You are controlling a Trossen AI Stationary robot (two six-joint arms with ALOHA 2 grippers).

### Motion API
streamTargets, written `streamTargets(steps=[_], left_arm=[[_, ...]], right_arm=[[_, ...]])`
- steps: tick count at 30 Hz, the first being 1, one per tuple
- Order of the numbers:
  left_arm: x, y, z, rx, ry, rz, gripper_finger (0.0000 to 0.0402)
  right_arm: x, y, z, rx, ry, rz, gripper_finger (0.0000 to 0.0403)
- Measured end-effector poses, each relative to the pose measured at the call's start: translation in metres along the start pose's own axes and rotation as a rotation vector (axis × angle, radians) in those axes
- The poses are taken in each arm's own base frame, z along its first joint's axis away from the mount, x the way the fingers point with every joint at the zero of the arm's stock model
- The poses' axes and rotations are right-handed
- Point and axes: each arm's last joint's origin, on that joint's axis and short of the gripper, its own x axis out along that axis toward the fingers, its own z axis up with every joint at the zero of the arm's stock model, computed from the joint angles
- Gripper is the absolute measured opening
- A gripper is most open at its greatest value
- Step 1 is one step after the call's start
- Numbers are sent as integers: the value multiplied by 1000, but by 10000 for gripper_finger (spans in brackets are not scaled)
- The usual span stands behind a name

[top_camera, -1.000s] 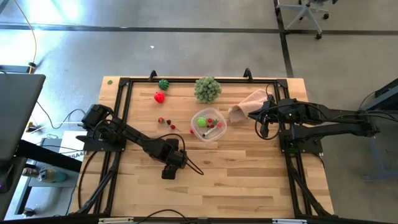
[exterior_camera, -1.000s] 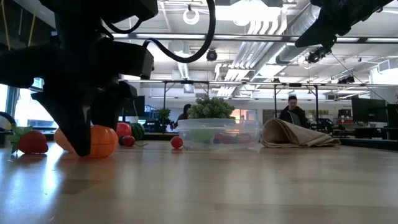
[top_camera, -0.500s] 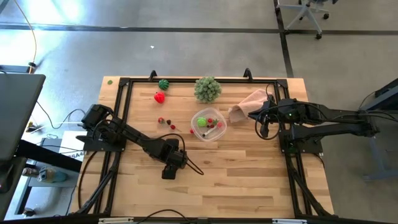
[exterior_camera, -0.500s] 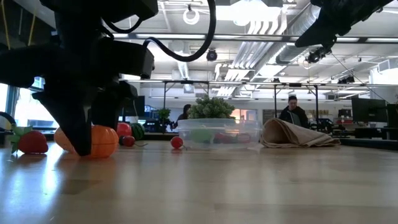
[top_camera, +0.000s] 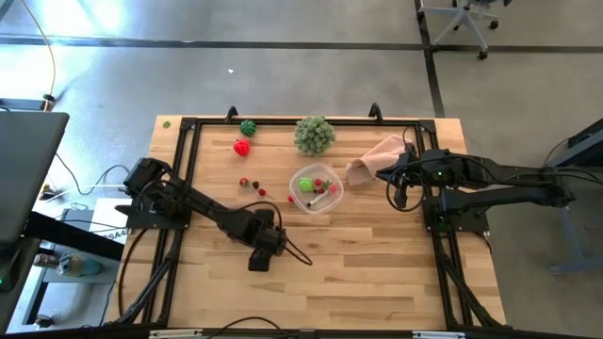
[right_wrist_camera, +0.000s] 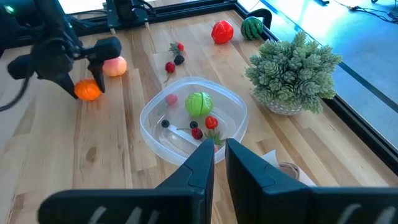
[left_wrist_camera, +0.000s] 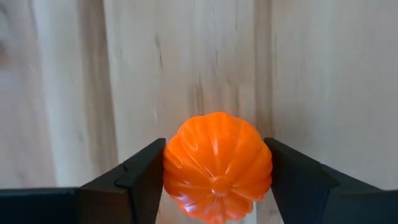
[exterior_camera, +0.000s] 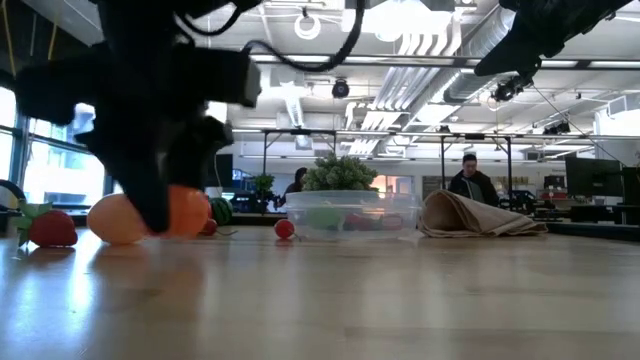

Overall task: Pick and placing Produce into tupperware
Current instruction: Put the pumpkin into the container

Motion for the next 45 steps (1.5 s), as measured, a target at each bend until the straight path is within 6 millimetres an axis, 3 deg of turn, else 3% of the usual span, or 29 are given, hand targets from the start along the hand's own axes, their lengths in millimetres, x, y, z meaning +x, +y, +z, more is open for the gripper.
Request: streamTargets(steps=[5,11,17,21,25,31,37,45], left_arm=[[-26,-1,25,58,-61,53,228],[-75,14,68,121,-196,153,266],[-127,64,110,113,-368,171,219],[-150,110,122,72,-433,105,169],[-142,135,109,24,-328,-79,131],[-93,127,100,-11,-174,-151,111],[-63,109,102,27,-93,-169,133],[-61,85,102,50,-74,-165,198]], right_arm=[[0,0,0,0,0,-1,30],[0,0,0,0,0,-3,30],[0,0,0,1,0,-3,30],[0,0,0,0,0,-3,30],[0,0,0,0,0,-3,30],[0,0,0,1,0,-3,30],[0,0,0,0,1,0,30],[0,0,0,0,0,1,30]])
